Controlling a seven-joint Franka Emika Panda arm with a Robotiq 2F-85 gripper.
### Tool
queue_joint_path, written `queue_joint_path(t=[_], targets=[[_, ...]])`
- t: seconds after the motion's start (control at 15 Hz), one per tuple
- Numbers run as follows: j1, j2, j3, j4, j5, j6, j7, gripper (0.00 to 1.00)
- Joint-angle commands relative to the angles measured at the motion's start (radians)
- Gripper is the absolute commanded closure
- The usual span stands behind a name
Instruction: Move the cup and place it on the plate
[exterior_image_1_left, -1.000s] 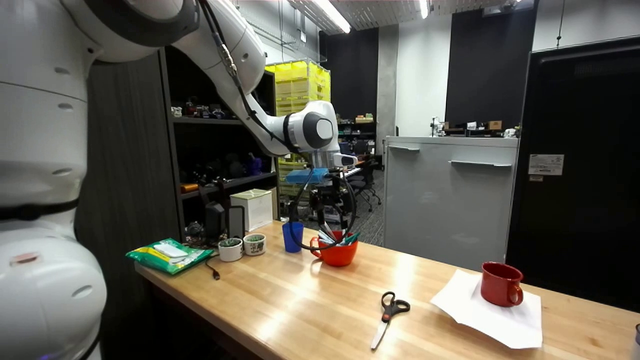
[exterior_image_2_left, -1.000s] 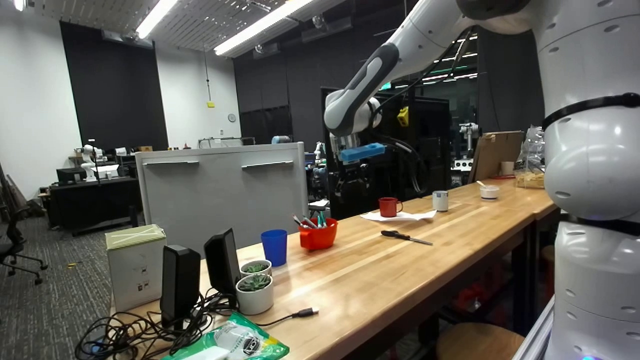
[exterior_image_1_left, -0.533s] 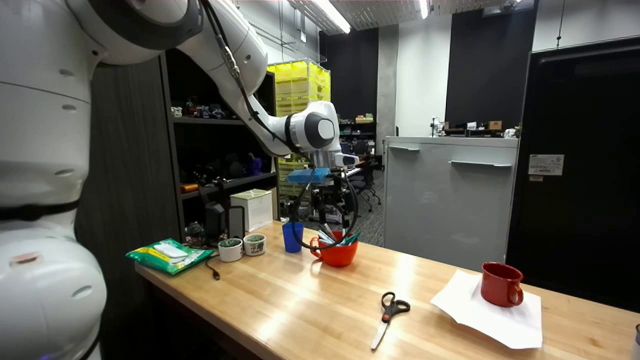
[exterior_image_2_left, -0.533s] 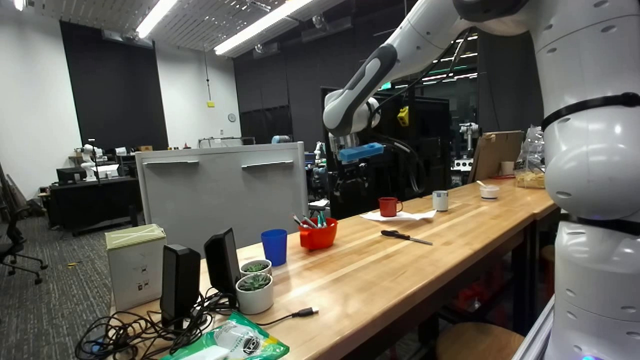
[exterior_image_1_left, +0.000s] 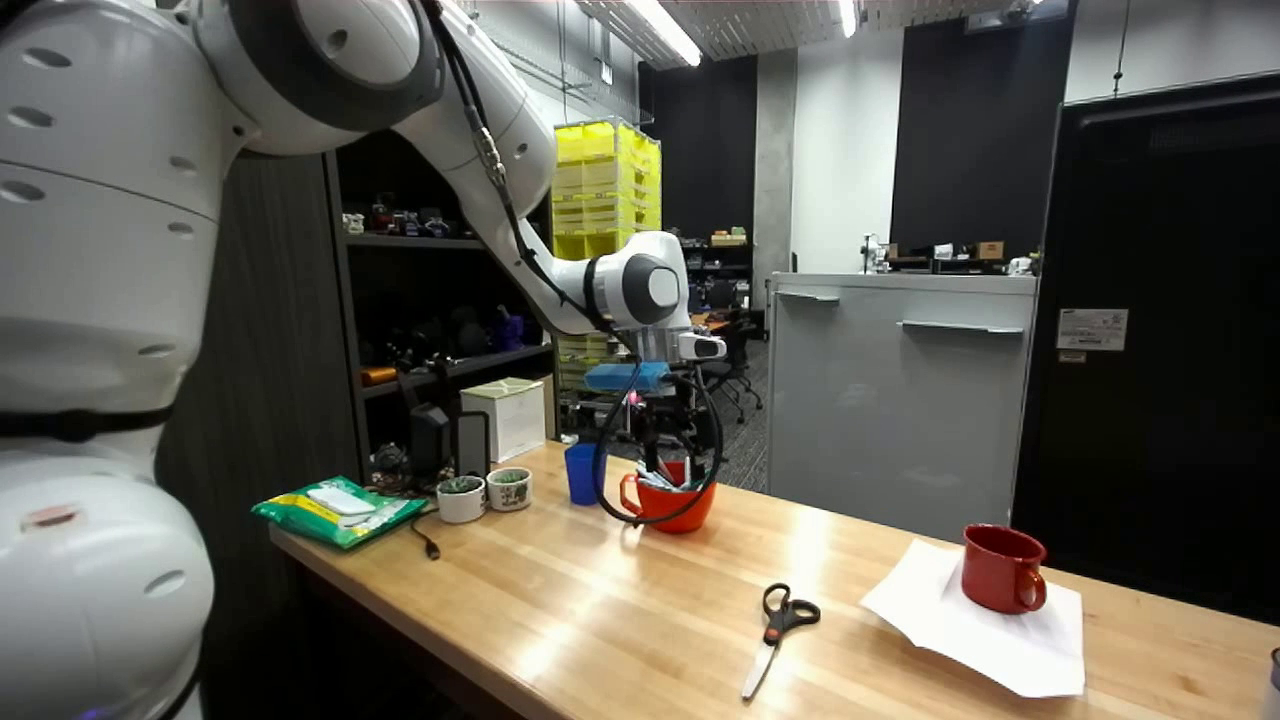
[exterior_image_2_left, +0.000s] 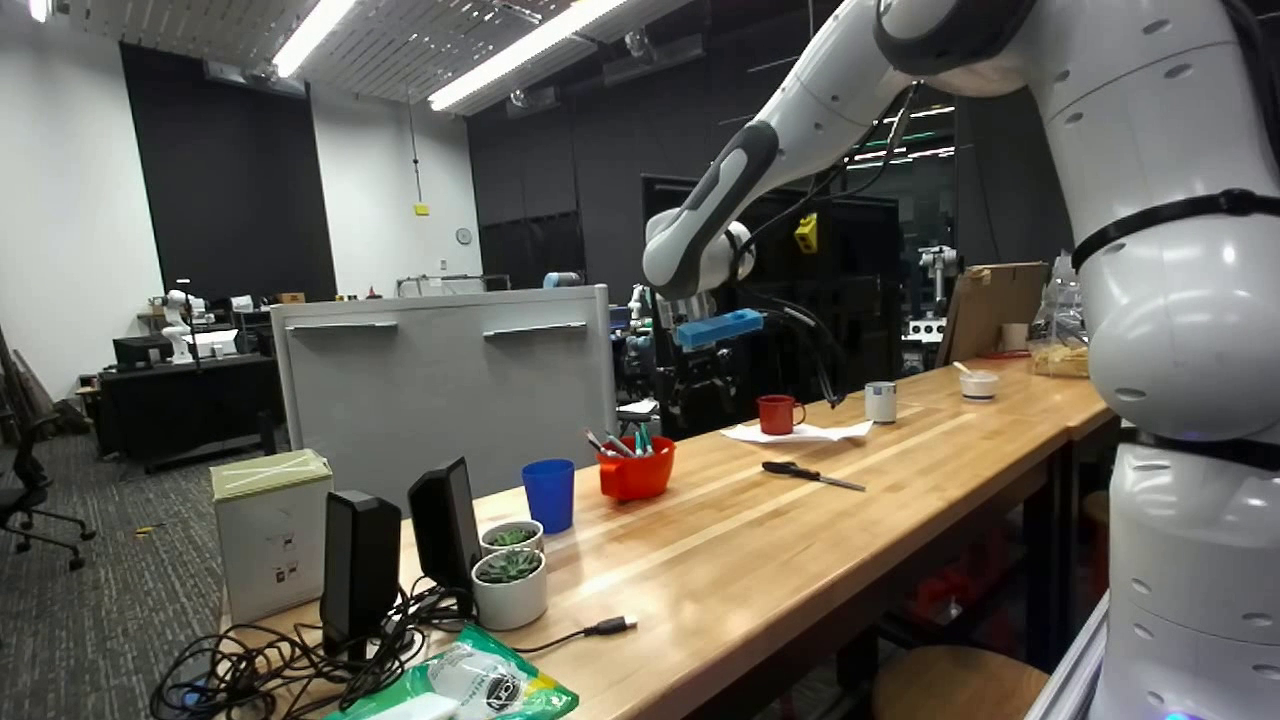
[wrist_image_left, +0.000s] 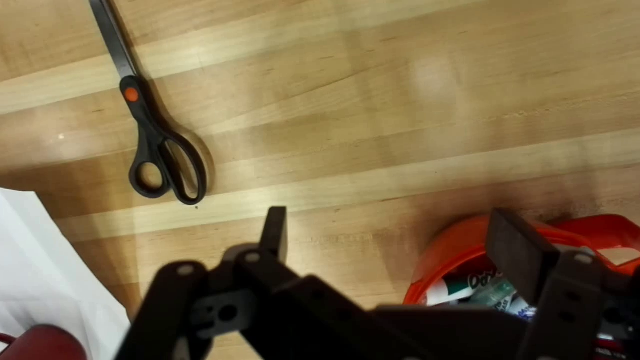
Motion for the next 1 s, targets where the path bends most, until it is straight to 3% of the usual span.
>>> queue_joint_path(t=[0.0, 0.93], targets=[[0.016, 0.069, -0.018, 0.066, -0.001, 0.006, 0.012, 0.0], [0.041, 0.304, -0.038, 0.326, 0.013, -0.006, 0.019, 0.0]])
